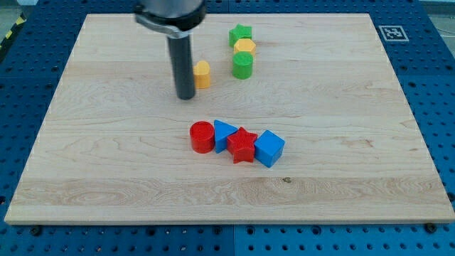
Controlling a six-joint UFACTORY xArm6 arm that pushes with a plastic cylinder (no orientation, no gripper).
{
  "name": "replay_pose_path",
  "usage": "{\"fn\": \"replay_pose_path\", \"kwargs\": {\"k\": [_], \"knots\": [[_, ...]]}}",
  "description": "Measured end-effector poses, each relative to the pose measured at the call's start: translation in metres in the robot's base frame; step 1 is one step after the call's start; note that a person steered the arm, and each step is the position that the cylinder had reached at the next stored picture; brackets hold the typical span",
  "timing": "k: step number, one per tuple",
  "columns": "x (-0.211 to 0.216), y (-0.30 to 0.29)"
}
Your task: Push the yellow heart into the green circle
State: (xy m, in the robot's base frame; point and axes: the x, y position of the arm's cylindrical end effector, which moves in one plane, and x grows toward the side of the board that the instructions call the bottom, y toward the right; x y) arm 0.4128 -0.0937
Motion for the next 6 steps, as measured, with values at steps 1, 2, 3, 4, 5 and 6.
{"fn": "replay_pose_path", "kwargs": {"k": [1, 2, 3, 4, 5, 6], "knots": [[-0.010, -0.027], [-0.040, -0.030], [-0.044, -0.015], [-0.028, 0.025], [-0.024, 0.065], [-0.019, 0.068]]}}
